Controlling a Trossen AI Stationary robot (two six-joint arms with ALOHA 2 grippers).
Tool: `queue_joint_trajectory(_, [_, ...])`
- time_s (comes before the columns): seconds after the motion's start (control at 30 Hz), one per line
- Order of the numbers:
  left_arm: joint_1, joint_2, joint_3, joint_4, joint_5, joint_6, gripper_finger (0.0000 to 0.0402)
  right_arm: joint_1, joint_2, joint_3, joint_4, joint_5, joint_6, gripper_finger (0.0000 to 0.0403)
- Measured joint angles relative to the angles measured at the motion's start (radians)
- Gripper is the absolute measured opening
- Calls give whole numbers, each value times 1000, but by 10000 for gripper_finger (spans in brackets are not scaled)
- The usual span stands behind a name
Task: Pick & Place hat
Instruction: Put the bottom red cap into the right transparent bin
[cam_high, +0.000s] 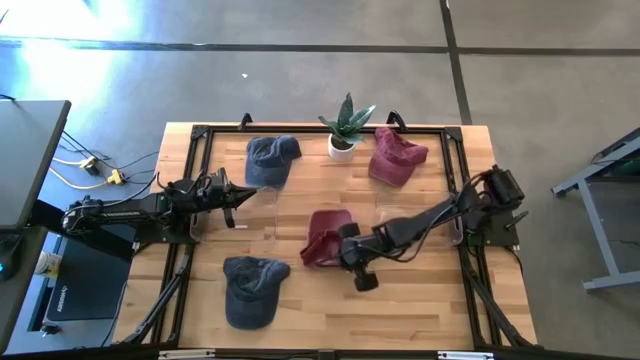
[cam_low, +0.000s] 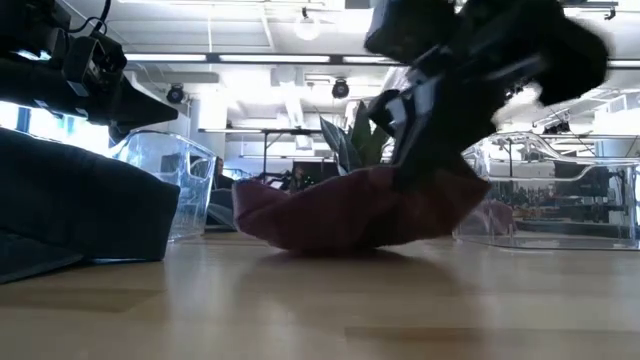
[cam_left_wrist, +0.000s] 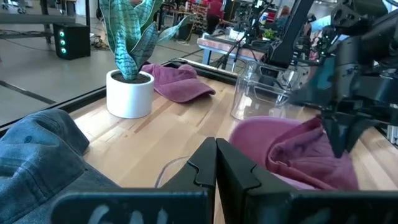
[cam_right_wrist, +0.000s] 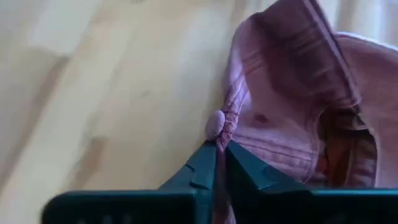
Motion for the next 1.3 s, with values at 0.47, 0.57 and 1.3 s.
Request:
queue_joint_trajectory(0.47, [0, 0, 0, 0, 0, 0, 1, -94, -3, 262, -220, -83, 76, 216])
queue_joint_trajectory(0.57, [0, 0, 0, 0, 0, 0, 1, -146, 26, 217, -142, -54, -16, 208])
queue_joint_trajectory(1.3, [0, 0, 0, 0, 0, 0, 1, -208, 474, 676, -464, -281, -582, 224])
